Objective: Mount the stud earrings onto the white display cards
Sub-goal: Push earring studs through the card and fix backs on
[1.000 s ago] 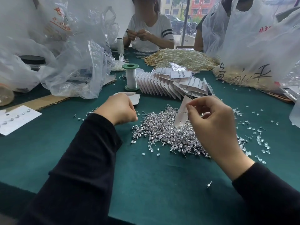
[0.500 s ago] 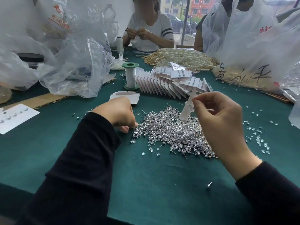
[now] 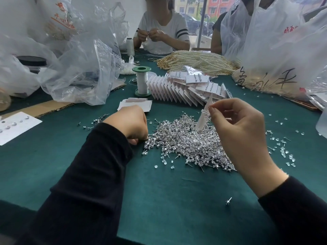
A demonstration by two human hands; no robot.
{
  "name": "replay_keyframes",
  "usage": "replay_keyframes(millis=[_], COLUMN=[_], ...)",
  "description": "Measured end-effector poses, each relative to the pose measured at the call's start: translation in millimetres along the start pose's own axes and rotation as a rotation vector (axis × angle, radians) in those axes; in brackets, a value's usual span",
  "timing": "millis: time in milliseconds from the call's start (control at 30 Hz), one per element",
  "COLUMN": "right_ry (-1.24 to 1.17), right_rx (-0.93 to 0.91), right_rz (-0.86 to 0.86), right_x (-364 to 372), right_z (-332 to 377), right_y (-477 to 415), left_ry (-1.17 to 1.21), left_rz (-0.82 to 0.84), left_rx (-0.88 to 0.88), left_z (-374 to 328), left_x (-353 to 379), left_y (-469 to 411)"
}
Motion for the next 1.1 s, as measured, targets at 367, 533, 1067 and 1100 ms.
replay_keyframes(millis=[367, 533, 1067, 1100], right_ry=[-0.87, -0.985, -0.95, -0.938], right_rx=[0.668, 0.668, 0.64, 0.641], right_rz=[0.32, 0.438, 0.541, 0.536], right_x=[43, 53, 59, 58], right_z=[-31, -21, -13, -14], right_y=[15, 20, 27, 27], left_ry=[0.767, 0.83, 0.841, 0.838], left_rz=[0.108, 0.143, 0.175, 0.176], left_rx=[0.722, 0.778, 0.806, 0.801], left_z=[-78, -88, -92, -91], left_x=[-17, -11, -8, -7], left_y=[41, 47, 51, 51])
Point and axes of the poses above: each hand's wrist, its own y-axis away from the middle knuckle, its own x-axis out of the palm, z = x × y, the point moved 9 cm from there along -y, towards the middle knuckle, and after that the axes turned 1 degree about y, right-handed, at the moved point
